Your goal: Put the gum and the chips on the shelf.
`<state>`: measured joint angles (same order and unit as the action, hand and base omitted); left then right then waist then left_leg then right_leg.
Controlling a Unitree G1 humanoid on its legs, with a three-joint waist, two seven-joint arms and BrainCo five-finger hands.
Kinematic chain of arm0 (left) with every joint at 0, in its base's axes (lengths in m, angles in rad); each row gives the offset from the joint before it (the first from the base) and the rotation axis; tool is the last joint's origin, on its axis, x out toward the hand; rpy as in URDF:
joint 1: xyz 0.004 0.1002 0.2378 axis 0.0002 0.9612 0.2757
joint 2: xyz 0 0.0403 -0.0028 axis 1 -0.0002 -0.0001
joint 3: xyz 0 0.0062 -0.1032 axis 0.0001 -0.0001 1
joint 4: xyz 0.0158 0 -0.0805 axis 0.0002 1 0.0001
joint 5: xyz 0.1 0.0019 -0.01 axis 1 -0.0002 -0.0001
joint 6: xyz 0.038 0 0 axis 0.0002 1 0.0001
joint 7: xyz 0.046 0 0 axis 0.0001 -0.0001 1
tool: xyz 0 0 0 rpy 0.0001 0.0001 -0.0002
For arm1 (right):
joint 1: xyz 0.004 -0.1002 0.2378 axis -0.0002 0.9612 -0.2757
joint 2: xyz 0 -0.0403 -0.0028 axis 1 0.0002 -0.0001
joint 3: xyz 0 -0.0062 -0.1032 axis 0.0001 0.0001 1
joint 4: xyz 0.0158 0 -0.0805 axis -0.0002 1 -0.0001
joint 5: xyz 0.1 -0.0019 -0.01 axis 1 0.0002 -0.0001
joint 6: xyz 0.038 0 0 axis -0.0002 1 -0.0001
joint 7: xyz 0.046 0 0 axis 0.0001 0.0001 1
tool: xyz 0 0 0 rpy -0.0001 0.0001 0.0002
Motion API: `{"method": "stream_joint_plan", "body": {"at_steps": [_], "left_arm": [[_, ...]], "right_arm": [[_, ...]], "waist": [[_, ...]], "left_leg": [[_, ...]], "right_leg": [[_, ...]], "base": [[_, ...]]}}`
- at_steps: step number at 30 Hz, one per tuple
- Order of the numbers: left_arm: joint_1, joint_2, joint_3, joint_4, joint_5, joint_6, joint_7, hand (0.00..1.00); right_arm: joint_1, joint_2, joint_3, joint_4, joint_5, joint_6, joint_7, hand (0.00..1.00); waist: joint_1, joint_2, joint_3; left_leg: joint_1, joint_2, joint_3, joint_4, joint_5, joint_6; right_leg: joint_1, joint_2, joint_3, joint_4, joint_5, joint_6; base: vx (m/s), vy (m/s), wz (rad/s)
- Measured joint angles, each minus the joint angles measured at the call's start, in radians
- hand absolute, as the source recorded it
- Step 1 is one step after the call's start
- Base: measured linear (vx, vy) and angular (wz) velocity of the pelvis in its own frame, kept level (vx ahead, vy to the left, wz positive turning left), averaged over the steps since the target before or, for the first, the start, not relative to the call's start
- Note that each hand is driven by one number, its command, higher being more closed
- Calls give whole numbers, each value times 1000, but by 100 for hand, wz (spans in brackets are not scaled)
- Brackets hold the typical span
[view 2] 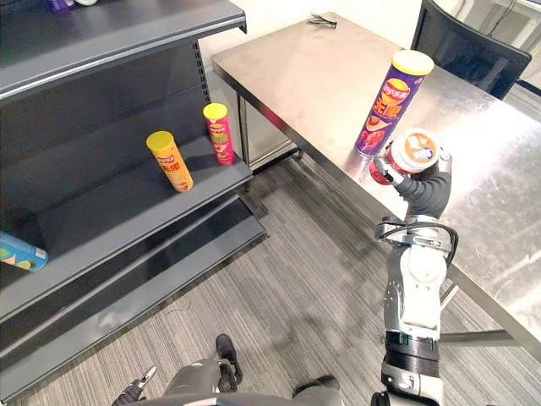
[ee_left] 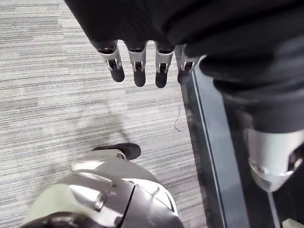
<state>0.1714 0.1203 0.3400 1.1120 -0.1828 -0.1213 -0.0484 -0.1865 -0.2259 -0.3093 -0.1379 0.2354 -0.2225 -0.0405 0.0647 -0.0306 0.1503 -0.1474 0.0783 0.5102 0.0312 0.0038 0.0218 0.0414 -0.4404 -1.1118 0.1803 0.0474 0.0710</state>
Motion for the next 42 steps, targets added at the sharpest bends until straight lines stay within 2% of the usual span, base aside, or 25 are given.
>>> {"method": "stream_joint_plan", "body": {"at_steps": [5, 7, 11, 15, 18, 20, 21, 22, 23, 24, 25, 26, 27, 28, 29, 31, 33, 34, 36, 37, 38, 39, 41, 42], "left_arm": [[-1, -11, 31, 0, 1, 0, -4, 0], [-3, -13, 31, 0, 2, 0, -7, 0], [-8, -23, 31, -9, 2, -1, -15, 0], [-10, -26, 16, -33, -2, -2, -14, 0], [-12, -21, -4, -61, -17, -7, -13, 0], [-9, -15, -22, -65, -54, -7, -8, 0], [-8, -14, -26, -75, -86, -7, -5, 0], [-8, -11, -31, -79, -91, -7, -3, 0], [-8, -5, -43, -88, -91, -7, -1, 0], [-7, -1, -60, -90, -92, -8, 2, 0], [-11, 7, -85, -90, -93, -8, 5, 0], [-27, 11, -106, -92, -93, -10, 8, 0], [-34, 12, -109, -90, -93, -10, 12, 0], [-37, 16, -109, -85, -93, -11, 16, 0], [-38, 18, -108, -80, -93, -12, 24, 0], [-40, 12, -108, -74, -93, -17, 29, 0], [-47, 20, -107, -55, -93, -25, 34, 0], [-56, 28, -107, -39, -93, -24, 35, 0], [-57, 30, -105, -35, -93, -24, 37, 0], [-54, 31, -97, -35, -93, -23, 41, 0], [-54, 31, -97, -35, -93, -23, 41, 0], [-50, 31, -97, -35, -93, -22, 41, 0], [-52, 22, -96, -35, -91, -22, 40, 0], [-54, 14, -97, -36, -89, -22, 37, 0]], "right_arm": [[14, 10, 2, 0, 0, 0, 5, 100], [23, 10, 1, 0, 0, 0, 7, 100], [25, 10, 7, 1, 0, 1, 8, 100], [11, 9, 87, 71, 1, 0, 28, 100], [-2, 9, 188, 118, 0, 11, 42, 100], [-20, 9, 246, 118, -2, 14, 54, 100], [-31, 8, 270, 117, -5, 14, 66, 100], [-38, 9, 287, 117, -12, 14, 73, 100], [-46, 8, 309, 115, -34, 14, 75, 100], [-44, 8, 316, 115, -38, 14, 75, 100], [-38, 9, 322, 114, -38, 12, 79, 100], [-38, 6, 326, 111, -38, 12, 88, 100], [-39, 2, 324, 109, -38, 12, 92, 100], [-28, 12, 324, 108, -37, 15, 92, 100], [-22, 13, 327, 106, -36, 15, 92, 100], [-22, 13, 329, 101, -29, 15, 91, 100], [-21, 13, 341, 92, -26, 15, 91, 100], [-12, 13, 346, 71, -19, 15, 92, 100], [-7, 15, 358, 38, 4, 15, 93, 100], [-14, 27, 359, 28, 10, 12, 94, 100], [-14, 27, 359, 28, 10, 12, 94, 100], [-16, 42, 358, 29, 11, 12, 94, 100], [-8, 47, 358, 31, 40, 12, 95, 100], [-4, 47, 356, 33, 50, 12, 95, 100]], "waist": [[5, 0, -1], [1, -1, -1], [2, -1, -1], [10, -10, -1], [36, -26, 10], [64, -29, 13], [83, -31, 14], [87, -30, 15], [79, -23, 21], [75, -23, 22], [72, -19, 22], [62, -13, 33], [56, -1, 47], [47, -2, 66], [33, -20, 66], [20, -15, 69], [16, -14, 70], [10, -19, 68], [15, -30, 65], [26, -33, 63], [26, -33, 63], [21, -41, 59], [17, -37, 56], [13, -36, 54]], "left_leg": [[37, 11, 9, -118, 70, -20], [46, 15, 8, -133, 86, -18], [43, 13, -3, -127, 105, -14], [16, 14, -36, -116, 104, -11], [-62, 41, -79, 51, 23, -3], [-98, 63, -98, 152, -41, -4], [-121, 73, -111, 203, -86, 6], [-128, 75, -115, 223, -102, 10], [-117, 65, -115, 203, -106, 13], [-102, 50, -116, 164, -105, 10], [-71, 36, -115, 95, -99, -1], [-69, 55, -115, 97, -99, 6], [-71, 57, -138, 109, -81, 33], [-63, 11, -199, 118, -70, 56], [-43, -33, -230, 111, -75, 62], [-30, -72, -273, 113, -82, 68], [-20, -105, -337, 116, -79, 61], [-17, -126, -379, 117, -79, 61], [-4, -154, -435, 112, -79, 59], [-1, -163, -468, 112, -80, 53], [-1, -163, -468, 112, -80, 53], [-1, -172, -512, 110, -69, 47], [-11, -168, -553, 107, -60, 24], [-13, -155, -551, 81, -46, 2]], "right_leg": [[1, 60, 1, -41, -3, -3], [1, 70, 0, -40, -10, -9], [4, 72, 2, -36, -10, -9], [4, 64, -1, -18, -10, -9], [20, 52, -2, 18, -9, -9], [34, 42, -1, 46, -7, -6], [42, 27, 1, 78, -5, -5], [51, 9, 8, 113, 10, 5], [35, -30, 93, 202, 62, -69], [6, -48, 170, 249, 100, -127], [-70, -27, 357, 289, 94, -162], [-138, 73, 609, 296, -19, -90], [-146, 124, 702, 303, -82, -54], [-162, 164, 813, 300, -141, -34], [-177, 179, 844, 284, -169, -24], [-210, 191, 853, 268, -181, -15], [-263, 224, 936, 242, -177, -9], [-268, 227, 972, 217, -166, 9], [-253, 214, 964, 176, -149, 33], [-240, 215, 935, 139, -149, 33], [-240, 215, 935, 139, -149, 33], [-214, 218, 891, 99, -144, 26], [-181, 228, 827, 59, -151, 25], [-174, 235, 790, 46, -151, 24]], "base": [[2, -80, -5], [40, -55, 2], [59, -32, 11], [22, -28, 25], [19, 20, 41], [-10, 70, 23], [-34, 75, 34], [3, 162, 81], [41, 182, 92], [70, 216, 95], [190, 196, 88], [202, 135, 95], [176, 109, 116], [91, 65, 118], [97, 87, 118], [141, 77, 100], [186, 50, 124], [226, -6, 135], [233, -99, 116], [209, -133, 76], [195, -149, 83], [185, -168, 75], [154, -181, 77], [107, -185, 56]]}}
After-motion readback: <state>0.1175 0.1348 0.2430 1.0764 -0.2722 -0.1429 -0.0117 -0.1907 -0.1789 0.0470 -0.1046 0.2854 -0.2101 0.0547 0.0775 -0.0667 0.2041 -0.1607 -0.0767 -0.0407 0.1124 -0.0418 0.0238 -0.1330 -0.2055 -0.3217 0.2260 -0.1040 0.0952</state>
